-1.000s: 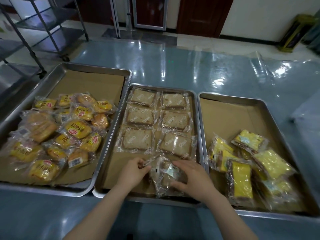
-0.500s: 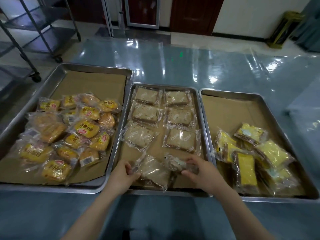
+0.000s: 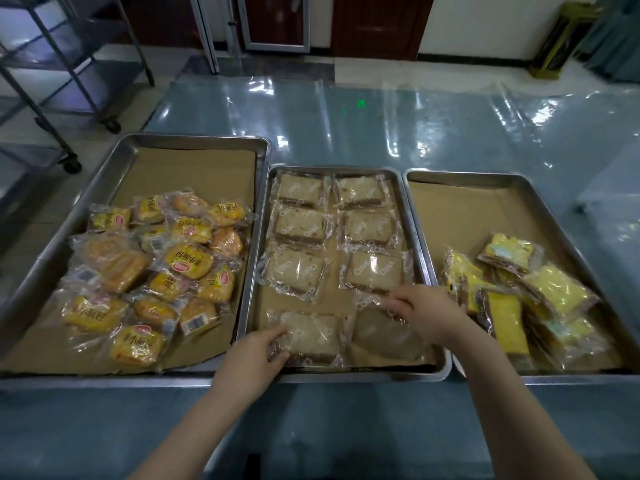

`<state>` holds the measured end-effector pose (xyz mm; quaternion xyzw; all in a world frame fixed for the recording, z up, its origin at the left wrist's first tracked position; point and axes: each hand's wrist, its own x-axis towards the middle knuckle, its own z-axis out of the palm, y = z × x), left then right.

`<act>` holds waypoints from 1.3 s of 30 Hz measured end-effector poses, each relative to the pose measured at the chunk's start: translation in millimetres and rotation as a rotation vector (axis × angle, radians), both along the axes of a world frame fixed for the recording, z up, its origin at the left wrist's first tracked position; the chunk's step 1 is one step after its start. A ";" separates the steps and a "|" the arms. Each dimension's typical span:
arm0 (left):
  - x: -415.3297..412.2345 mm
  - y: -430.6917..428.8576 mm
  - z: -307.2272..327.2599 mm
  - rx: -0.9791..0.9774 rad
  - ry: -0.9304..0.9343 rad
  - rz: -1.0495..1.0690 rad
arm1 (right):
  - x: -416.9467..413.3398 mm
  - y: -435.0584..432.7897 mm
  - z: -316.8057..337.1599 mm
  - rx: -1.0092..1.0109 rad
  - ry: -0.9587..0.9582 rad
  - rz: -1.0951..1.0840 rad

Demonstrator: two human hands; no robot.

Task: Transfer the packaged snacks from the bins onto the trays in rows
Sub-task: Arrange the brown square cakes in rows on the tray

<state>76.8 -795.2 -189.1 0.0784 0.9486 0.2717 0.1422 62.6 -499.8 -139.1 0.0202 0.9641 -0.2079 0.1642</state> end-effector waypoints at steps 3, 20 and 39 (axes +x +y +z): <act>1.9 5.6 1.1 -0.130 0.064 -0.050 | -7.7 -11.4 -5.4 0.217 0.016 0.025; -28.6 54.8 -42.9 -0.330 -0.022 -0.425 | 27.3 -12.2 -77.5 0.177 -0.184 0.253; -31.9 61.8 -30.6 -0.223 0.104 -0.259 | 34.1 -16.8 -68.8 0.037 0.003 0.136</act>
